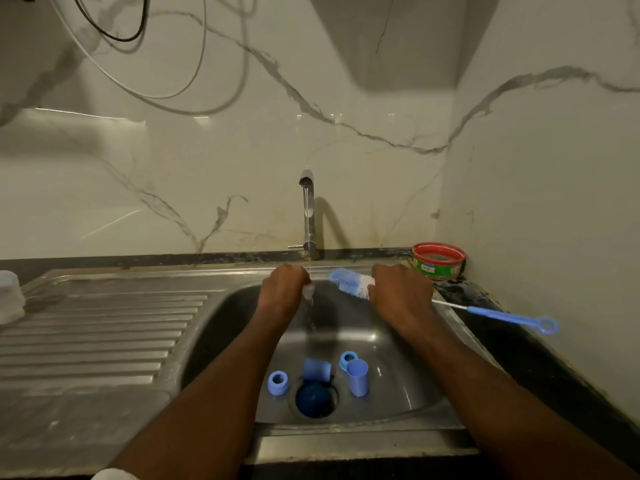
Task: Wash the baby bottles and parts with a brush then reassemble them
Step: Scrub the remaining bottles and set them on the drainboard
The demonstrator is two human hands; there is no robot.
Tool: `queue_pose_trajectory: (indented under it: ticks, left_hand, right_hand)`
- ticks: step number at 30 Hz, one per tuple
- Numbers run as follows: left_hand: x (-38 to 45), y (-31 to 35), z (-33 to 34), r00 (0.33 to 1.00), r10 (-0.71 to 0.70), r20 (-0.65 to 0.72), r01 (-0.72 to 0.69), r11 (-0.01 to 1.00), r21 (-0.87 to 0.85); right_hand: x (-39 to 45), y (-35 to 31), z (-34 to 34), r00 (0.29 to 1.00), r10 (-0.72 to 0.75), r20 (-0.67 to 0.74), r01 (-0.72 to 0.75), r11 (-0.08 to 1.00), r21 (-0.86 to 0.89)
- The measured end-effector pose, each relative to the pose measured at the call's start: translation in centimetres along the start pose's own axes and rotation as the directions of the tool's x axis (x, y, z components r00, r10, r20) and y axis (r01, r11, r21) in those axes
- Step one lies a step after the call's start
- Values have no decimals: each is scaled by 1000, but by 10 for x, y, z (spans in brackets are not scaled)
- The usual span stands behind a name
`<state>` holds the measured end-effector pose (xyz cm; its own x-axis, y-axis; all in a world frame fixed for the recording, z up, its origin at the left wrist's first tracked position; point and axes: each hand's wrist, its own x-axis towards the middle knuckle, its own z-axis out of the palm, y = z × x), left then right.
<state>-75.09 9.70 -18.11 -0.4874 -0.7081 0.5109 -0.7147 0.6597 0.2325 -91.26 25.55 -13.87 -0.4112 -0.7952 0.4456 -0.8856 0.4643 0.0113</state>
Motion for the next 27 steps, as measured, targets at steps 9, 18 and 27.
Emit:
queue_pose_trajectory:
  ticks: [9, 18, 27]
  left_hand:
    - [0, -9, 0, 997, -2, -79, 3, 1000, 8]
    - [2, -22, 8, 995, 53, -81, -75, 953, -294]
    - [-1, -26, 4, 966, 254, 41, -230, 924, -305]
  right_hand:
    - [6, 10, -2, 995, -95, -19, 96, 993, 65]
    - [2, 4, -5, 965, -220, -146, 244, 953, 178]
    - [9, 11, -9, 922, -354, -158, 359, 933, 3]
